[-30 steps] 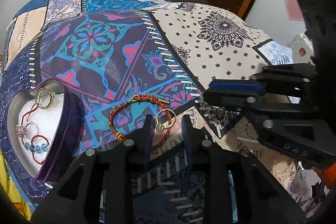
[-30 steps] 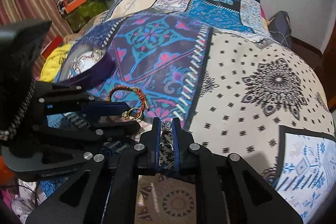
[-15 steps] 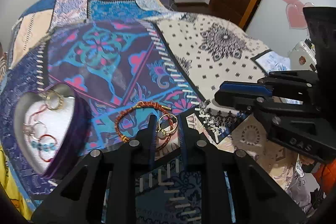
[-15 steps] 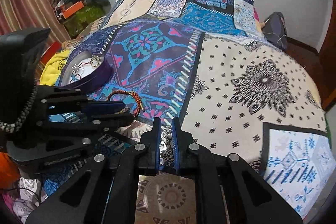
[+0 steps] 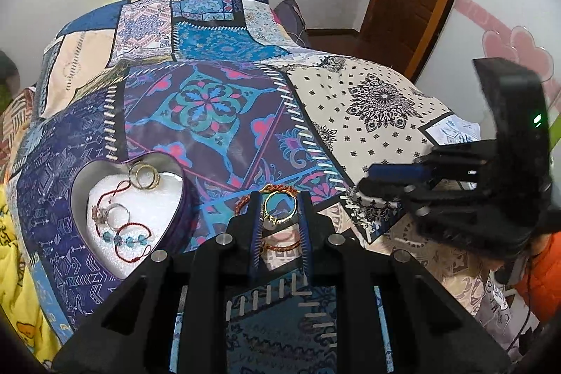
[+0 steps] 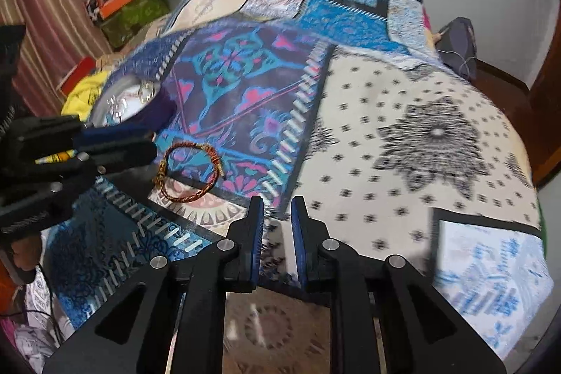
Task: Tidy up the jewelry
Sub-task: 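Lift the gold ring with the left gripper and carry it over the heart tin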
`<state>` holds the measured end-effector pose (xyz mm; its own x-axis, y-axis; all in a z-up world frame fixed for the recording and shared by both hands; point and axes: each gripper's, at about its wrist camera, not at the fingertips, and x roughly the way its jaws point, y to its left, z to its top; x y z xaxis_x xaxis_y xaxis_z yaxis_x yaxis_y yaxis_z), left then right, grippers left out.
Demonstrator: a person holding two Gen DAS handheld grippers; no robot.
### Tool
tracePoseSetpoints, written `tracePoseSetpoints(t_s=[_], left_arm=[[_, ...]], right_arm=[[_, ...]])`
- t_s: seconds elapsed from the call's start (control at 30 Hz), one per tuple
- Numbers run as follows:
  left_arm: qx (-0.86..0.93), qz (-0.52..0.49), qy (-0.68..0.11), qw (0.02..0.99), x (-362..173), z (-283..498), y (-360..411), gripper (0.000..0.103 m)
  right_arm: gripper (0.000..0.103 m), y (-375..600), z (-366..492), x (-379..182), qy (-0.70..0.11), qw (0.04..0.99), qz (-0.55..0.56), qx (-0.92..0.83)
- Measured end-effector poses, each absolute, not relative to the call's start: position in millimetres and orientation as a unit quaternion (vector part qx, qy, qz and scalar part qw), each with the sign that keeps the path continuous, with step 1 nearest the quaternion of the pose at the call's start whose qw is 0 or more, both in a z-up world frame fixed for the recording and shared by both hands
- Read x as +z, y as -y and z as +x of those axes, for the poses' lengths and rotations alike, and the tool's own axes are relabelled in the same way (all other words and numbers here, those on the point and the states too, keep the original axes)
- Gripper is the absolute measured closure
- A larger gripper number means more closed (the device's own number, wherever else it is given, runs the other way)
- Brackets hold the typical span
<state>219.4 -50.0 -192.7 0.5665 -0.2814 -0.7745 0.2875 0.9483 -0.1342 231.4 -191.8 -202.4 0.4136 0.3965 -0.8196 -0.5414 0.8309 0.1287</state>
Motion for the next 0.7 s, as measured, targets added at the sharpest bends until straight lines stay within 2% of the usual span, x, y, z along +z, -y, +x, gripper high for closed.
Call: tracePoseSetpoints(t_s=[0.2,0.27,0.4,0.7], left_arm=[[-0.157,0.001,-0.439,0.885,-195,218,44,0.084],[-0.156,-0.002,-0.438,0.885,-194,217,42,0.084],[-0.155,-0.008,-0.433,0.888,-190,217,39,0.084],[-0.143,-0.017,-0.411,0.900,-171,211,26,0.084]], right_arm=[[0.089,178,235,-216,-0.477,0.831,-0.095,0.271],[0.094,177,234,-216,-0.475,0.831,-0.098,0.273],[0.094,182,232,-216,-0.475,0.832,-0.088,0.273],[0.094,186,228,-168,-0.426,0.858,-0.062,0.279]])
